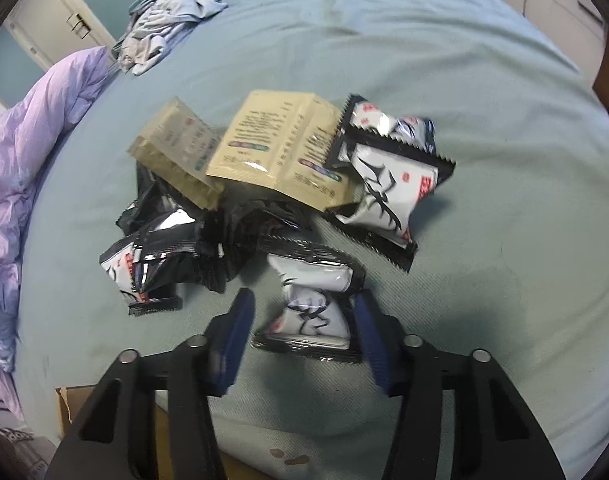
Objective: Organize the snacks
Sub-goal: 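Grasp a white deer-print snack packet from the pile with the right gripper, then grasp a white-and-black packet with the left gripper while the right gripper holds its packet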
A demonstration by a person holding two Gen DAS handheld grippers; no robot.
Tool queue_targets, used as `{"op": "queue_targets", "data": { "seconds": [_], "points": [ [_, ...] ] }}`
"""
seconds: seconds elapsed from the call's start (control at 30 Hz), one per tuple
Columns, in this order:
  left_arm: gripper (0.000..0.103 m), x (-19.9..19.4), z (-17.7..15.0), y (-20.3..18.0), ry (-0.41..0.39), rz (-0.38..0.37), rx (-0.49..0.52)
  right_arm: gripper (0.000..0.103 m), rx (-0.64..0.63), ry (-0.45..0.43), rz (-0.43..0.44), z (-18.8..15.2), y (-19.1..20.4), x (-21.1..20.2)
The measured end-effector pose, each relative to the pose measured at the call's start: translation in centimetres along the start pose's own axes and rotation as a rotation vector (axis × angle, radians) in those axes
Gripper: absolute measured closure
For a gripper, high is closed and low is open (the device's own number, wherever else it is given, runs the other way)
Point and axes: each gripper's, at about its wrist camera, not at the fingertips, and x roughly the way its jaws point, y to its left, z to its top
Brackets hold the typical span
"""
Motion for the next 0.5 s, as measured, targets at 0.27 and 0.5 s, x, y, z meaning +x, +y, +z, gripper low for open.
{"op": "queue_targets", "data": {
  "seconds": [0.27,0.5],
  "points": [
    [0.007,-0.3,1.8,1.1,-0.049,0.065,-0.014,0.071,0.044,-0.031,-0.018,-0.6,-0.6,-1.6],
    [0.007,2.0,2.8,3.4,0.001,0.126,-0.027,0.071,0.107,-0.184,0.039,-3.6,-0.2,-9.6]
  ]
}}
